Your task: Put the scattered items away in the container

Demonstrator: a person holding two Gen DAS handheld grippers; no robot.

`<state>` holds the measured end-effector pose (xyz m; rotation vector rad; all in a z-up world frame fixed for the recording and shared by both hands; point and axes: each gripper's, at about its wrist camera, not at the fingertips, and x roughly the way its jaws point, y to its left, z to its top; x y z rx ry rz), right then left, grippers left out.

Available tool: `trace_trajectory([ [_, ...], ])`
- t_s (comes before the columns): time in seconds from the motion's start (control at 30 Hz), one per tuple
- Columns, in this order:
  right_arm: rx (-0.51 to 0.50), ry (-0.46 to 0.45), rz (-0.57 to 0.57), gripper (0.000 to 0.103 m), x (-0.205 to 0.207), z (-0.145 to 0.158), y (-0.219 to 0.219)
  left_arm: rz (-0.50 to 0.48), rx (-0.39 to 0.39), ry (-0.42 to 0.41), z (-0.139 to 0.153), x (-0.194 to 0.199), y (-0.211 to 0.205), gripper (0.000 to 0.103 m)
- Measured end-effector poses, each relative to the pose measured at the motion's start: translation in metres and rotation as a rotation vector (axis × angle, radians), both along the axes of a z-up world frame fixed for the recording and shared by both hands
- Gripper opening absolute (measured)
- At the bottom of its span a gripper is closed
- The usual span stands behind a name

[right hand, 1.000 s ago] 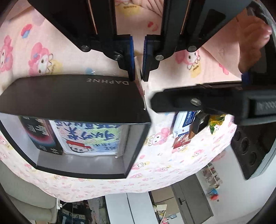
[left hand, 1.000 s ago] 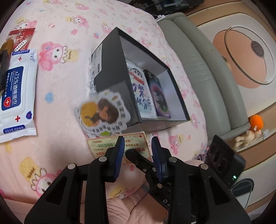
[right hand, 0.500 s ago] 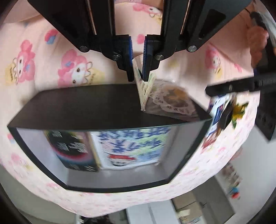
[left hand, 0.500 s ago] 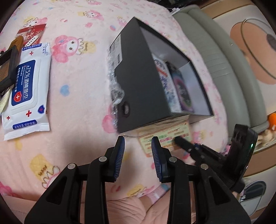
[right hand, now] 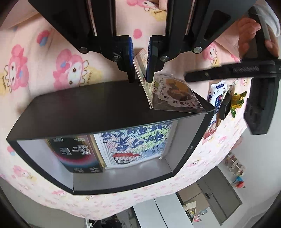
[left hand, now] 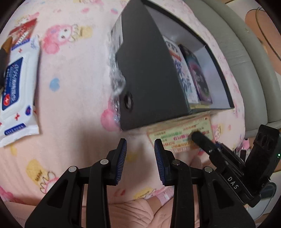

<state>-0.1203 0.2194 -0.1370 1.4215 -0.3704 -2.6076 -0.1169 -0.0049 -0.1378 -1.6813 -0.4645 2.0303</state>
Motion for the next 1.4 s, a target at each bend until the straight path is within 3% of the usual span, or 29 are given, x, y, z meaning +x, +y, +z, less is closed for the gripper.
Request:
trace_trajectory([
  [0.13, -0.023, -0.007, -0.023, 0.011, -0.002, -0.002, 0.007, -0.023, -0.057, 0.05, 0.003, -0.01, 0.007, 0.038],
  [0.3, -0.023, 0.012, -0.05, 0.011, 0.002, 0.004, 0.015, -0.042, -0.003, 0.055, -0.006, -0.009, 0.014, 0.05],
  [0.5, -0.026, -0.007, -0.1, 0.012, 0.0, 0.001, 0.022, -0.015, -0.002, 0.094, -0.007, -0.003, 0.012, 0.047],
  [0.67, -0.018, -0.004, -0.099, 0.012, 0.001, 0.002, 0.022, -0.035, -0.064, 0.178, 0.003, 0.009, 0.017, 0.04],
  [1.07, -0.001, 0.027, -0.113, 0.012, 0.009, 0.006, 0.021, -0.053, -0.02, 0.188, 0.014, 0.022, 0.013, 0.037],
  [1.13, -0.028, 0.023, -0.089, 0.012, 0.009, 0.005, 0.02, -0.08, 0.02, 0.16, 0.013, 0.024, 0.015, 0.036],
  [1.27, -0.12, 0.009, 0.0, 0.011, 0.01, 0.004, 0.012, -0.085, -0.013, 0.183, 0.017, 0.032, 0.018, 0.036],
  [1.4, -0.018, 0.006, -0.008, 0.011, 0.02, 0.008, 0.006, -0.066, 0.002, 0.197, 0.024, 0.033, 0.014, 0.036],
])
